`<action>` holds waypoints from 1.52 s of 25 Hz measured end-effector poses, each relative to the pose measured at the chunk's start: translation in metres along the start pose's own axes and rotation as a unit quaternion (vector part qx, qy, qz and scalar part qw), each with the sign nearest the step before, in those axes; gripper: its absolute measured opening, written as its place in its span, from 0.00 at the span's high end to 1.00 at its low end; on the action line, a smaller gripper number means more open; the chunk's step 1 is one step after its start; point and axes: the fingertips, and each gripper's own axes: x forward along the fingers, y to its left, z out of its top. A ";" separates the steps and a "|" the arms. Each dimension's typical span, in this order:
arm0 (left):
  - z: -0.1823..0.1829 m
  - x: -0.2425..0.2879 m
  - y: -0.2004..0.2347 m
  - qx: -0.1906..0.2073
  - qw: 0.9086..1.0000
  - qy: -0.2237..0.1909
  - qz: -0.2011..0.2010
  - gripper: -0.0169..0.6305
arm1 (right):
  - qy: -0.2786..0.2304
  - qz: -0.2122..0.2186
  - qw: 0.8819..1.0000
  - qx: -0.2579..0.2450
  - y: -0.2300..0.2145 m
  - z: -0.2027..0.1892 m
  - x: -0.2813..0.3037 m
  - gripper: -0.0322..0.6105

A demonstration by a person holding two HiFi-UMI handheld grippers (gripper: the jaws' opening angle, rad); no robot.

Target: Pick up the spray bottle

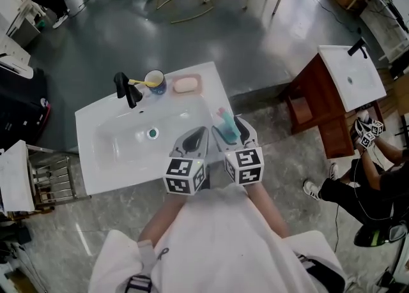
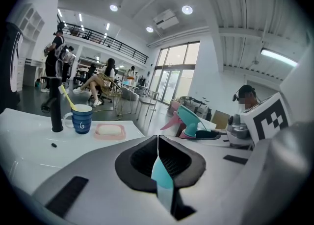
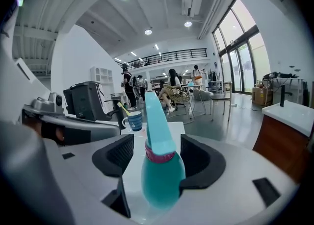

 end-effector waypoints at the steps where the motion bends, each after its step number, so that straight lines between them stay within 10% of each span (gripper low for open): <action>1: 0.000 0.000 0.003 0.001 1.000 -0.002 0.003 0.93 | 0.000 0.000 1.000 0.003 0.001 -0.001 0.004 0.51; 38: -0.008 0.001 0.028 -0.026 0.999 0.003 0.031 0.93 | 0.054 -0.010 0.997 -0.051 -0.001 -0.018 0.032 0.51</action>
